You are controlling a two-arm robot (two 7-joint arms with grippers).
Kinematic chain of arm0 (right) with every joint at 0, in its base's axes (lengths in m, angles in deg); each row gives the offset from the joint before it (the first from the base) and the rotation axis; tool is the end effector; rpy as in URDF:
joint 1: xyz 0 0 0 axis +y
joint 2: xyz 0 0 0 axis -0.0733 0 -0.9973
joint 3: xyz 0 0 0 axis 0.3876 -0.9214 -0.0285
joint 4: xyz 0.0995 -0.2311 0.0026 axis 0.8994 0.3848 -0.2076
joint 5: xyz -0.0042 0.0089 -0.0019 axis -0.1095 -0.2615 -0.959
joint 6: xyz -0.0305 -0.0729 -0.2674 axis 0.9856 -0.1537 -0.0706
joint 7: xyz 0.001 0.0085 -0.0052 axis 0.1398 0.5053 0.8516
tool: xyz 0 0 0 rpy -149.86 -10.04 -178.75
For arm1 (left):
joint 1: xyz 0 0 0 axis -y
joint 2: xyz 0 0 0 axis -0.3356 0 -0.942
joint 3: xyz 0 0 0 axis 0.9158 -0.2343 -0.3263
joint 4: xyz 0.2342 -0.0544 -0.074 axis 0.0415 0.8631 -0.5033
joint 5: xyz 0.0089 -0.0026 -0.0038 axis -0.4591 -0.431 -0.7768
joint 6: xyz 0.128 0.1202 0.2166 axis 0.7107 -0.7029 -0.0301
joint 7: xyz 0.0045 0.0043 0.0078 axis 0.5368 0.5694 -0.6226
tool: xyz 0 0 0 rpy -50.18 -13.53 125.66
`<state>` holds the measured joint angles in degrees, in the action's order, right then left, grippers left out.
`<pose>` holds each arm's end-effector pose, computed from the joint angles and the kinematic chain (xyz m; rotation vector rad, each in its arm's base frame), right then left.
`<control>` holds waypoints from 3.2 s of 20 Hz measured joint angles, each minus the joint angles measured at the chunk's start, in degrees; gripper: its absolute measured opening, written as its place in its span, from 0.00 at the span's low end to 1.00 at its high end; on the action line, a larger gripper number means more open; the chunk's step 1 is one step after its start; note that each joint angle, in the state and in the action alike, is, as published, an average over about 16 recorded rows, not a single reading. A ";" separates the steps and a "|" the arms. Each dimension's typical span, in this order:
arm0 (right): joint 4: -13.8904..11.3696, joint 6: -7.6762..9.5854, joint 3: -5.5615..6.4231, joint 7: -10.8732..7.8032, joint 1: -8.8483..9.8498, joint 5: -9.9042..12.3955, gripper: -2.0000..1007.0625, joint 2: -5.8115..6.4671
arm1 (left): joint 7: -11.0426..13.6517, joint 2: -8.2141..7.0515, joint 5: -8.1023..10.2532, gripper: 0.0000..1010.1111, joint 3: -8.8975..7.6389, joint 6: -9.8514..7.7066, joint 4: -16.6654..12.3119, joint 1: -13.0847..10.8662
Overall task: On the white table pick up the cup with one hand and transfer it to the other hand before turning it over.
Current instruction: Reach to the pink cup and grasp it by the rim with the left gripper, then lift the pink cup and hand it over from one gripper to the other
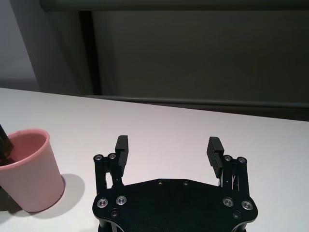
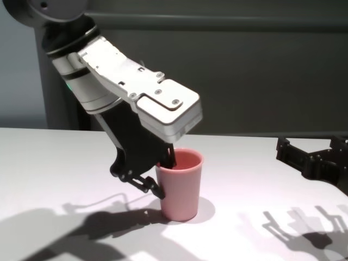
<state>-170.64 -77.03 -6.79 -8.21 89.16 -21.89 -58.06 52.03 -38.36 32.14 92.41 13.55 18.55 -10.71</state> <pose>0.2735 0.0377 -0.2680 0.0397 0.0386 -1.3662 0.4366 -0.0712 -0.1221 1.1823 -0.8966 -0.3915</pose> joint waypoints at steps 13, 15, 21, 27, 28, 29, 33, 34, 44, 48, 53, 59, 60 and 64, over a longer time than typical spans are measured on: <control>0.00 0.00 0.00 0.00 0.00 0.00 0.99 0.00 | -0.09 -0.12 0.20 0.05 -0.06 -0.03 -0.15 -0.10; 0.00 0.00 0.00 0.00 0.00 0.00 0.99 0.00 | -0.16 -0.30 0.53 0.05 -0.15 -0.12 -0.35 -0.24; 0.00 0.00 0.00 0.00 0.00 0.00 0.99 0.00 | -0.83 -1.59 2.76 0.05 -0.93 -1.01 -1.67 -1.27; 0.00 0.00 0.00 0.00 0.00 0.00 0.99 0.00 | -2.48 -3.98 6.90 0.05 -2.80 -2.78 -4.08 -3.19; 0.00 0.00 0.00 0.00 0.00 0.00 0.99 0.00 | -2.87 -4.44 7.78 0.05 -3.27 -3.14 -4.53 -3.58; 0.00 0.00 0.00 0.00 0.00 0.00 0.99 0.00 | -3.31 -4.92 8.77 0.05 -3.81 -3.53 -4.98 -3.99; 0.00 0.00 0.00 0.00 0.00 0.00 0.99 0.00 | -5.25 -6.65 13.29 0.05 -6.42 -5.07 -6.58 -5.81; 0.00 0.00 0.00 0.00 0.00 0.00 0.99 0.00 | -5.75 -7.01 14.52 0.05 -7.14 -5.41 -6.91 -6.28; 0.00 0.00 0.00 0.00 0.00 0.00 0.99 0.00 | -10.45 -8.55 29.11 0.05 -15.34 -7.63 -8.32 -11.90; 0.00 0.00 0.00 0.00 0.00 0.00 0.99 0.00 | -11.62 -7.95 35.44 0.05 -18.55 -7.53 -7.99 -14.31; 0.00 0.00 0.00 0.00 0.00 0.00 0.99 0.00 | -12.68 -6.44 43.20 0.05 -22.26 -7.02 -7.12 -17.07; 0.00 0.00 0.00 0.00 0.00 0.00 0.99 0.00 | -13.32 -3.69 50.52 0.05 -25.28 -6.26 -5.39 -19.28; 0.00 0.00 0.00 0.00 0.00 0.00 0.99 0.00 | -13.35 -3.14 51.49 0.05 -25.59 -6.16 -5.01 -19.51; 0.00 0.00 0.00 0.00 0.00 0.00 0.99 0.00 | -13.39 -0.98 54.23 0.05 -26.20 -5.91 -3.45 -19.94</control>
<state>-170.64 -77.03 -6.79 -8.21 89.16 -21.89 -58.06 38.65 -39.34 86.37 66.21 7.65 15.10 -30.65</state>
